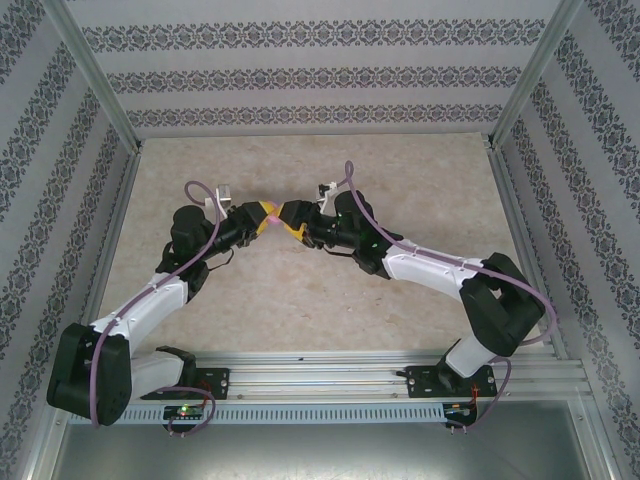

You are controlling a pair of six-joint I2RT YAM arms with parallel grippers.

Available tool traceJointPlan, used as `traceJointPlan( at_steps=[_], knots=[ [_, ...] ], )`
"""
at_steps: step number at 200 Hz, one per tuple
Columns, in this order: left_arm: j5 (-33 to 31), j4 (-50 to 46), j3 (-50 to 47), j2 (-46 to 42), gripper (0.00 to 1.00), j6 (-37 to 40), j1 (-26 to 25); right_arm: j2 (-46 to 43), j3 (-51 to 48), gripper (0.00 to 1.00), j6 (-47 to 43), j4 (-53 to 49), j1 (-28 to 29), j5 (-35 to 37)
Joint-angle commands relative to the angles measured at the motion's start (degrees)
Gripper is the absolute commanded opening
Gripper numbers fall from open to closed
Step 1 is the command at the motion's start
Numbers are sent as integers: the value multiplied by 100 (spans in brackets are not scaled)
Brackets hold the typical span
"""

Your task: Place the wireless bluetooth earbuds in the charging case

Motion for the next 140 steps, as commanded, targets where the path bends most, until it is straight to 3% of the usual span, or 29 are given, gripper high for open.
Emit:
traceJointPlan(
  at_steps=[1, 86, 115, 140],
  knots=[
    [39, 720, -67, -13, 11, -338, 12, 153, 152, 55, 240, 514, 55, -85],
    [31, 1215, -281, -17, 12, -805, 15, 453, 272, 27, 622, 1203, 65, -115],
    [128, 950, -240, -48, 18, -434, 18, 456, 305, 17, 658, 1223, 50, -210],
    [322, 941, -169, -51, 30, 1, 23, 330, 303, 14, 614, 1014, 2, -409]
  ],
)
